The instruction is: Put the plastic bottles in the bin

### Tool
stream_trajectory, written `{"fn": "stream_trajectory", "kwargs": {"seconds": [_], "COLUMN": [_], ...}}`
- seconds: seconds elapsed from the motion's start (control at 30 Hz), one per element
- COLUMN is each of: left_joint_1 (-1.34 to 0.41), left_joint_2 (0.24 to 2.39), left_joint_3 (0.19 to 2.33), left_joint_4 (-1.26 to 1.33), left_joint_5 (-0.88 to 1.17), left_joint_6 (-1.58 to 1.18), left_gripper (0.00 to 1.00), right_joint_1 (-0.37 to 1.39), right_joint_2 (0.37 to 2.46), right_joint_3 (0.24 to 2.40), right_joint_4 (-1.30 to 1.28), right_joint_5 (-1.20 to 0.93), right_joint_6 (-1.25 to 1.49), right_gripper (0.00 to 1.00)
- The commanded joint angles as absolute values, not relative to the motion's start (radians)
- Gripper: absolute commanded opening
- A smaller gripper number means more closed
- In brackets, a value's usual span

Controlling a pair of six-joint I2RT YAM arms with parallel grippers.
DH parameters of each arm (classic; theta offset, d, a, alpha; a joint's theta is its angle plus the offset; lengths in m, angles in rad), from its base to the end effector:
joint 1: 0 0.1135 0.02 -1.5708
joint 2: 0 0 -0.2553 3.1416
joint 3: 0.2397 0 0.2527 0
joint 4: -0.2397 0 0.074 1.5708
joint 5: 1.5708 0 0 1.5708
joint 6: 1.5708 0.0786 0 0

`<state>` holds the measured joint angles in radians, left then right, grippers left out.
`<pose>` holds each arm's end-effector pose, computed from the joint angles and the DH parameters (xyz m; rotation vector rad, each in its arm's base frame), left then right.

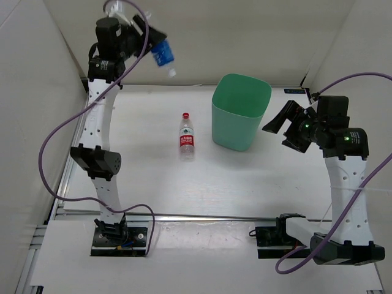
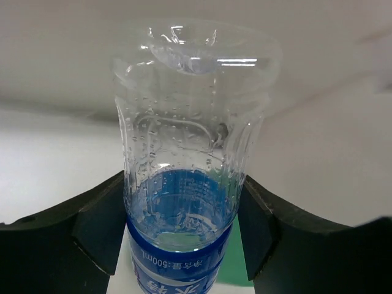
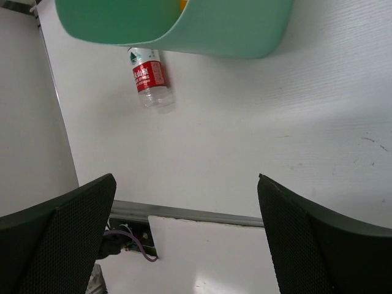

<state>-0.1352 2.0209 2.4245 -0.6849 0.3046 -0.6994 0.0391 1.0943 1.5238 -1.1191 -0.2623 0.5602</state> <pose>0.4689 -0.0876 0.4536 -0.3209 1.9014 -0.8526 0.2158 0.0288 0.4017 0.4546 2.2609 0.6104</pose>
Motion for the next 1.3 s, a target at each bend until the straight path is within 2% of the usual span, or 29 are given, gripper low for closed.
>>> {"fn": "stream_trajectory", "kwargs": {"seconds": [0.0,0.07,0.2,0.6,0.83,0.87,0.93,1.1,1.23,1.27], "left_joint_1": [-0.204,-0.247,-0.328,-0.540,-0.612,-0.612,-0.624,-0.623,-0.572,-0.560], "left_joint_2": [2.086,2.114,2.114,2.238,2.266,2.266,2.241,2.107,1.935,1.889], "left_joint_3": [2.601,2.644,2.559,2.566,2.516,2.516,2.484,2.378,2.199,2.087], "left_joint_4": [-0.526,-0.441,-0.309,-0.189,-0.189,-0.189,-0.189,-0.189,-0.198,-0.210], "left_joint_5": [0.463,0.486,0.471,0.367,0.324,0.324,0.302,0.195,0.094,0.046], "left_joint_6": [-0.878,-0.920,-0.943,-0.789,-0.684,-0.655,-0.620,-0.489,-0.440,-0.440], "left_gripper": [0.45,0.45,0.44,0.45,0.62,0.81,1.00,1.00,1.00,1.00], "right_joint_1": [0.009,0.000,-0.018,-0.029,-0.029,-0.029,-0.029,-0.029,-0.029,-0.029], "right_joint_2": [1.080,1.080,1.071,0.943,0.943,0.943,0.943,0.953,0.953,0.963], "right_joint_3": [1.513,1.522,1.554,1.600,1.621,1.621,1.621,1.600,1.563,1.563], "right_joint_4": [-1.051,-1.042,-1.052,-1.097,-1.131,-1.131,-1.131,-1.109,-1.081,-1.068], "right_joint_5": [-0.311,-0.311,-0.311,-0.233,-0.212,-0.212,-0.212,-0.244,-0.264,-0.274], "right_joint_6": [0.597,0.607,0.597,0.557,0.522,0.512,0.512,0.521,0.541,0.541], "right_gripper": [1.00,1.00,1.00,1.00,1.00,1.00,1.00,1.00,1.00,1.00]}}
